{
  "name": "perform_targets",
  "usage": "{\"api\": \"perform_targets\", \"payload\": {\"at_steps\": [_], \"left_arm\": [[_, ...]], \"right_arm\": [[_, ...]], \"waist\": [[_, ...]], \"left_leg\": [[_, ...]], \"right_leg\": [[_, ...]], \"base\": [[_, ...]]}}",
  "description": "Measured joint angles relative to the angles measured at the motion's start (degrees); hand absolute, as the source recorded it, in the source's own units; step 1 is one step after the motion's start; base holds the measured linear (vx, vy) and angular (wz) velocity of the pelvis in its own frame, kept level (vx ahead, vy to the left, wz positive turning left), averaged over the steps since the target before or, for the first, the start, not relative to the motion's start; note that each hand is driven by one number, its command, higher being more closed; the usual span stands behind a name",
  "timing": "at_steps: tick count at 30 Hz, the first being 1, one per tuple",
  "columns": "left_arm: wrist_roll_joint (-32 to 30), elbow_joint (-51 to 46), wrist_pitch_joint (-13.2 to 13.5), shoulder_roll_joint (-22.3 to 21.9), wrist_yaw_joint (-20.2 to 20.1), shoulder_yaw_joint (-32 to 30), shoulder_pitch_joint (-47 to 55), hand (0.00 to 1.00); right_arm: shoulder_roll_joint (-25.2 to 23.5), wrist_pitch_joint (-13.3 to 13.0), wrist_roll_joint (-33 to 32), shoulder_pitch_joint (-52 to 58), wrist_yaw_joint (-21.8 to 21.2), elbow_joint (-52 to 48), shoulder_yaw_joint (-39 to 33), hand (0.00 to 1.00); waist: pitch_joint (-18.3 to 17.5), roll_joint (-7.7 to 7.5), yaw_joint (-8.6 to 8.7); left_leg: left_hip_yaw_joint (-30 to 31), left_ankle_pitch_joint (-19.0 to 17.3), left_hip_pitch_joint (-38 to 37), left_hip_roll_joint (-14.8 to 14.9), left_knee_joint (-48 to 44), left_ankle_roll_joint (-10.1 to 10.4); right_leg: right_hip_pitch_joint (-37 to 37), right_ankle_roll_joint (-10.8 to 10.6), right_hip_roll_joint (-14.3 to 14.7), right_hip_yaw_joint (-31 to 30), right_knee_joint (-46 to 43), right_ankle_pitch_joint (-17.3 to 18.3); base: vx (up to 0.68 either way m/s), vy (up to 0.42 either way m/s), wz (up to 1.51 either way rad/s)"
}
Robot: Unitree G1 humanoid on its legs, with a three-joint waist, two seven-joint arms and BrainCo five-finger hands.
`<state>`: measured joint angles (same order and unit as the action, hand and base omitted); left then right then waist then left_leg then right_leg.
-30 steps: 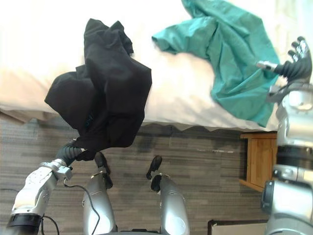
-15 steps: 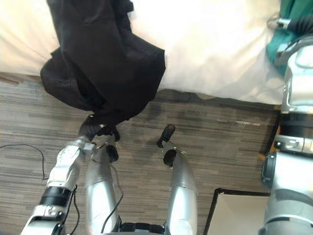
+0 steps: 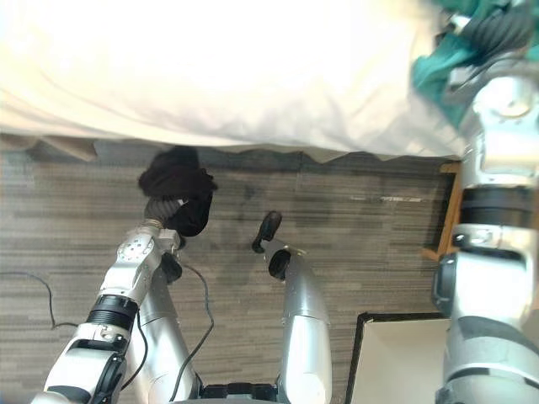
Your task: Tidy the bed and pick cloth on bed and put in laundry
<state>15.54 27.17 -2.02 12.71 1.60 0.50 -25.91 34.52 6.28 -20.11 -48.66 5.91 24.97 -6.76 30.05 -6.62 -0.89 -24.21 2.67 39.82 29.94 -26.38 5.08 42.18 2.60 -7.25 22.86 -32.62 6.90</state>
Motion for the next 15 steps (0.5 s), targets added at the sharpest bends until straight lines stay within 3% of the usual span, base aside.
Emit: {"api": "perform_targets", "payload": {"at_steps": [1,5,8,12,14,15], "left_arm": [[1.4,0.0,-0.4,-0.1,0.9,0.9,0.2,1.00],[2.4,0.0,-1.3,-0.7,1.5,2.6,0.3,1.00],[4.3,0.2,-1.3,-0.6,2.8,4.1,0.5,1.00],[5.9,2.8,-1.3,-0.4,3.6,4.0,1.5,1.00],[6.3,4.0,-1.3,-0.7,3.8,4.0,5.5,1.00],[6.4,4.0,-1.3,-0.9,3.8,4.0,6.5,1.00]], "right_arm": [[-3.7,-2.4,-1.7,5.8,-1.0,-2.2,-0.1,1.00],[-13.1,-6.5,-6.4,21.0,-3.3,-3.9,-0.2,1.00],[-19.8,-8.8,-6.6,29.9,-4.2,-3.1,-0.1,1.00],[-21.6,-12.7,-7.8,35.5,-5.2,-3.1,-0.7,1.00],[-23.4,-16.4,-9.2,38.7,-6.9,-3.5,-3.6,1.00],[-23.6,-17.0,-9.6,39.5,-7.5,-3.6,-3.8,1.00]], "waist": [[-0.7,-0.37,0.16],[-4.9,-1.87,0.73],[-5.2,-1.96,1.35],[-5.9,-1.46,3.23],[-8.3,-1.41,4.51],[-8.8,-1.30,4.70]], "left_leg": [[-1.5,0.0,-3.6,0.2,1.7,0.2],[-5.4,1.2,-10.9,-0.1,6.8,1.6],[-8.3,3.4,-18.4,-2.8,12.9,2.0],[-10.8,4.9,-25.3,-5.4,18.8,1.8],[-13.2,5.1,-30.2,-7.0,22.1,1.8],[-13.6,5.1,-31.1,-7.3,22.6,1.8]], "right_leg": [[-2.9,-0.2,0.8,-0.5,1.7,-0.1],[-7.6,-0.5,2.2,-1.5,5.2,-0.3],[-12.6,-1.1,2.4,-2.6,7.7,-0.7],[-17.2,-2.5,2.5,-4.2,10.8,-1.6],[-20.4,-3.5,2.8,-6.0,13.3,-2.3],[-21.1,-3.7,2.9,-6.3,13.8,-2.4]], "base": [[0.10,-0.048,-0.26],[0.15,-0.052,-0.15],[0.15,-0.018,-0.09],[0.10,0.020,-0.15],[0.10,0.054,-0.28],[0.10,0.059,-0.26]]}}
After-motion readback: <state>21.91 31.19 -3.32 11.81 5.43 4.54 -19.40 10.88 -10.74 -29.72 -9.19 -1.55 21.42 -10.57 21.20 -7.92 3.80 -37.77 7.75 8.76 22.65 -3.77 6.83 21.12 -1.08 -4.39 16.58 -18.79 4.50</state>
